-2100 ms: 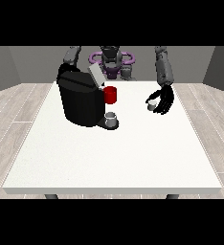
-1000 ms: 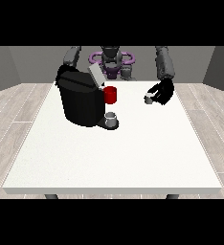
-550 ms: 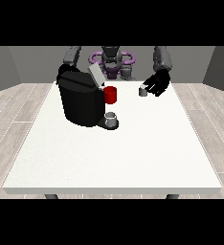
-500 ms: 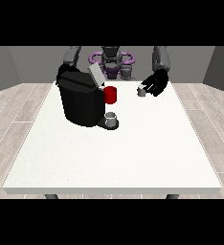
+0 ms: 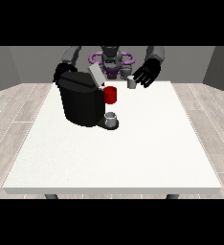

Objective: Insert the coffee pod into the coffee machine and close the lid

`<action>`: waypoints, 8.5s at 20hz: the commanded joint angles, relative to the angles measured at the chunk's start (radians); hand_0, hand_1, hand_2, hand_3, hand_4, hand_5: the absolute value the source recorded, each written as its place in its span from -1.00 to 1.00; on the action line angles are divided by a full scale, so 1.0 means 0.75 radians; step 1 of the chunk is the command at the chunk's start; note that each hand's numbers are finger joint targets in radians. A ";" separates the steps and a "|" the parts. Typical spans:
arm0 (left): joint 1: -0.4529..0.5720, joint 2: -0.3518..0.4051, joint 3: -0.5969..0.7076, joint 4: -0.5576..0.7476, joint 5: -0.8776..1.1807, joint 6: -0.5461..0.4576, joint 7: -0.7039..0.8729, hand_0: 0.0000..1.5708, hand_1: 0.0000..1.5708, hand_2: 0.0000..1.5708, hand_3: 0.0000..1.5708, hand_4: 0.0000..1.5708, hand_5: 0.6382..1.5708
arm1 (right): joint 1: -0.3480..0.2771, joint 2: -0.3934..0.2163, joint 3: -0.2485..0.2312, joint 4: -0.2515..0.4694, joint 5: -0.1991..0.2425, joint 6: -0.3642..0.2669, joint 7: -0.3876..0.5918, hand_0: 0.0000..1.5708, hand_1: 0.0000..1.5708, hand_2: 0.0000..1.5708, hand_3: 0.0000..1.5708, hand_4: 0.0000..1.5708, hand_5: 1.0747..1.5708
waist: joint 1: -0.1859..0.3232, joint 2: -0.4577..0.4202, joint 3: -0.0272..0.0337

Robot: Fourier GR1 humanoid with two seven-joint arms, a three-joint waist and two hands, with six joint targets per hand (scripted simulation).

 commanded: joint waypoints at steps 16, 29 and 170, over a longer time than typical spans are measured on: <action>-0.287 0.018 0.066 0.032 -0.025 -0.004 0.148 0.61 0.61 0.65 0.57 -0.38 1.00 | -0.113 0.018 0.061 -0.097 0.077 -0.092 0.060 -1.00 -1.00 -1.00 -1.00 -0.42 1.00 | -0.126 0.147 0.0001; -0.239 -0.055 0.019 0.011 -0.064 -0.020 0.111 0.59 0.59 0.65 0.54 -0.36 1.00 | -0.070 0.014 -0.005 -0.055 0.038 -0.103 0.021 -1.00 -1.00 -1.00 -1.00 -0.37 1.00 | -0.065 0.125 0.0003; 0.967 -0.453 0.180 -0.932 0.823 -0.143 0.144 -1.00 -1.00 -1.00 -1.00 -1.00 1.00 | -0.516 -0.166 -0.036 0.335 0.085 0.250 0.010 -1.00 -1.00 -1.00 -1.00 -1.00 1.00 | 0.427 -0.072 -0.0003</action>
